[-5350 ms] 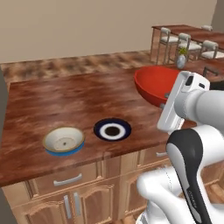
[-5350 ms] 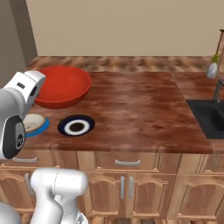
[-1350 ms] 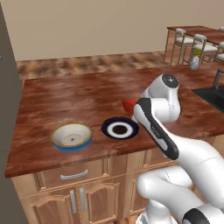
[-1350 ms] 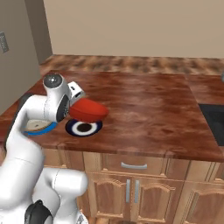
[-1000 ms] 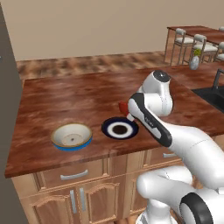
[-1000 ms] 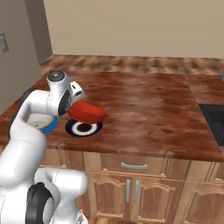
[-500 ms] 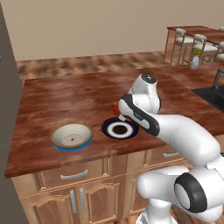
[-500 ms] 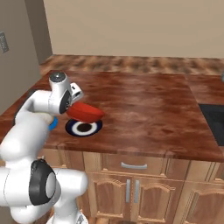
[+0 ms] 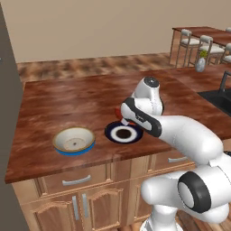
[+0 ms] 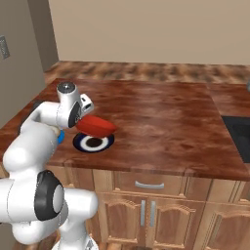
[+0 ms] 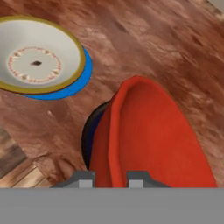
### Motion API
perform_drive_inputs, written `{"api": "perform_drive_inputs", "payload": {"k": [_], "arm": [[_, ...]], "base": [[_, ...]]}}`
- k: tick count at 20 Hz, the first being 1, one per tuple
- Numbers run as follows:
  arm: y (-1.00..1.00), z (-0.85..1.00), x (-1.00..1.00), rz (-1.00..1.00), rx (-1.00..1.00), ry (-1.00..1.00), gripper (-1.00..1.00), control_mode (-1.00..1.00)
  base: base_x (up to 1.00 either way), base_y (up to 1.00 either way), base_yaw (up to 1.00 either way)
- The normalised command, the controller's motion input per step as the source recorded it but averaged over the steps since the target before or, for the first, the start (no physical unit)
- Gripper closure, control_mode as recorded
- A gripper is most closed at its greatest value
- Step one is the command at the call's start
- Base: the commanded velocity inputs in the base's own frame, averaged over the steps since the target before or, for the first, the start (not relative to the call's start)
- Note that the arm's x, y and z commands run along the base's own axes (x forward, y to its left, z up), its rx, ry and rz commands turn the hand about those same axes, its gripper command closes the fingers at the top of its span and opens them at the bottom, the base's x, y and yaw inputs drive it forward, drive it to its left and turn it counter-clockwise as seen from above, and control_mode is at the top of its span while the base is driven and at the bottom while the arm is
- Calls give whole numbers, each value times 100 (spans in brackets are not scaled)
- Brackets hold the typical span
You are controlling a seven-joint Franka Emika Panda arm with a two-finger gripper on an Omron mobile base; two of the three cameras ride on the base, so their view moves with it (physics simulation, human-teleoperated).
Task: Move the bowls from the cabinet to the plates on the dining table.
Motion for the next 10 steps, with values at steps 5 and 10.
{"api": "perform_drive_inputs", "payload": {"k": [5,10], "arm": [[0,-27,0,0,0,-2,100,-100],[1,-38,0,0,0,-4,100,-100]], "base": [[0,0,0],[0,0,0]]}}
